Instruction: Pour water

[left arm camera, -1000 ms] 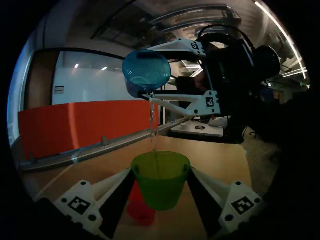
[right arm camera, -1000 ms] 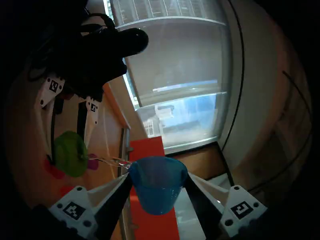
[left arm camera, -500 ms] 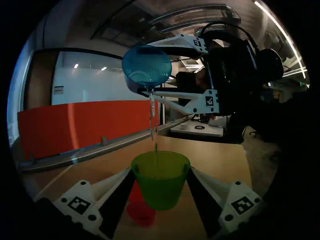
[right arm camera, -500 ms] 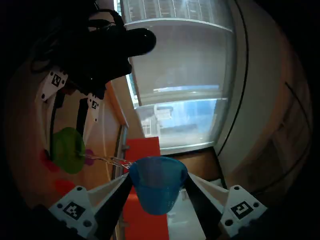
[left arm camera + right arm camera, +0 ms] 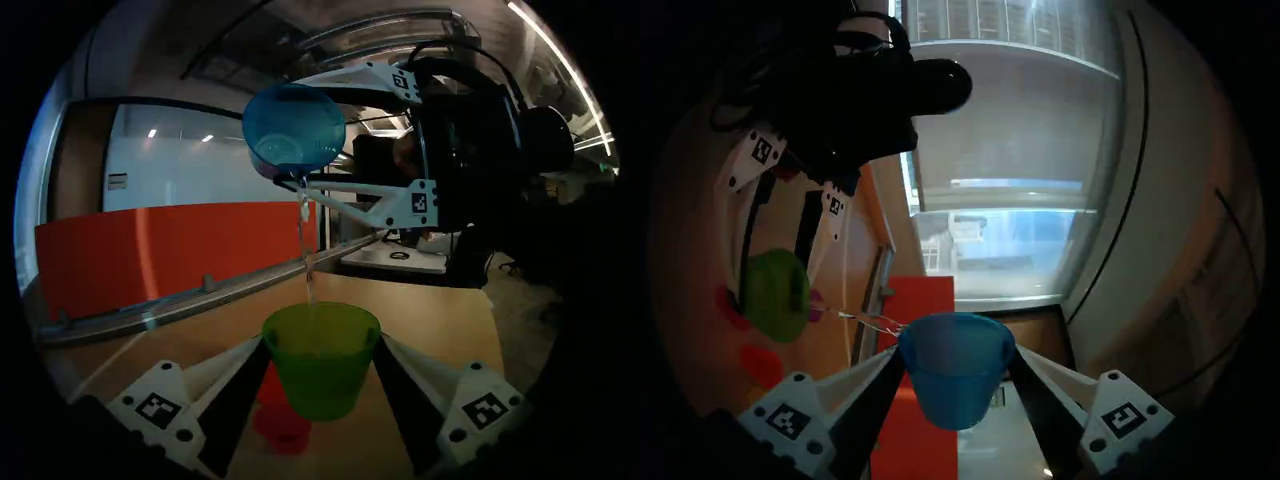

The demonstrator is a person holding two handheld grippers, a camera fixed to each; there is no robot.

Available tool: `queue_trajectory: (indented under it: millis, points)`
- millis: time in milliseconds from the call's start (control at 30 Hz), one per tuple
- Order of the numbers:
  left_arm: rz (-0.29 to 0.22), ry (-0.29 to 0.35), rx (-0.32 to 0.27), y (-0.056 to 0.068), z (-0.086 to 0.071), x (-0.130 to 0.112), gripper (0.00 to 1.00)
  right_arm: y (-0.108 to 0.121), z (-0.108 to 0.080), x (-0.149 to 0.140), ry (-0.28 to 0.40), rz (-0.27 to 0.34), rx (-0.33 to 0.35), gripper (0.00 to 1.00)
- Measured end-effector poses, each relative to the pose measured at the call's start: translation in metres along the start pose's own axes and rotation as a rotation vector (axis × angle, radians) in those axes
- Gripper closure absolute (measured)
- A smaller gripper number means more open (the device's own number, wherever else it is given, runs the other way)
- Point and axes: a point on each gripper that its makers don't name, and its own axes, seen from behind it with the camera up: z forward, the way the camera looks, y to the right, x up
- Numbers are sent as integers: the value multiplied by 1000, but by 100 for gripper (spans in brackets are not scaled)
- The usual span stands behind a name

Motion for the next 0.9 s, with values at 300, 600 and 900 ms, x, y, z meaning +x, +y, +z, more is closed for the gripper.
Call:
queue_trajectory:
  millis: [300,600,900]
  points:
    - [0,1,0,0,0,0,14,4,1,0,-2,-35,0,10]
    - [-5,6,5,-3,1,1,14,8,1,-1,-6,-84,-2,10]
    - [-7,8,5,-4,2,2,14,9,1,-1,-8,-111,-7,10]
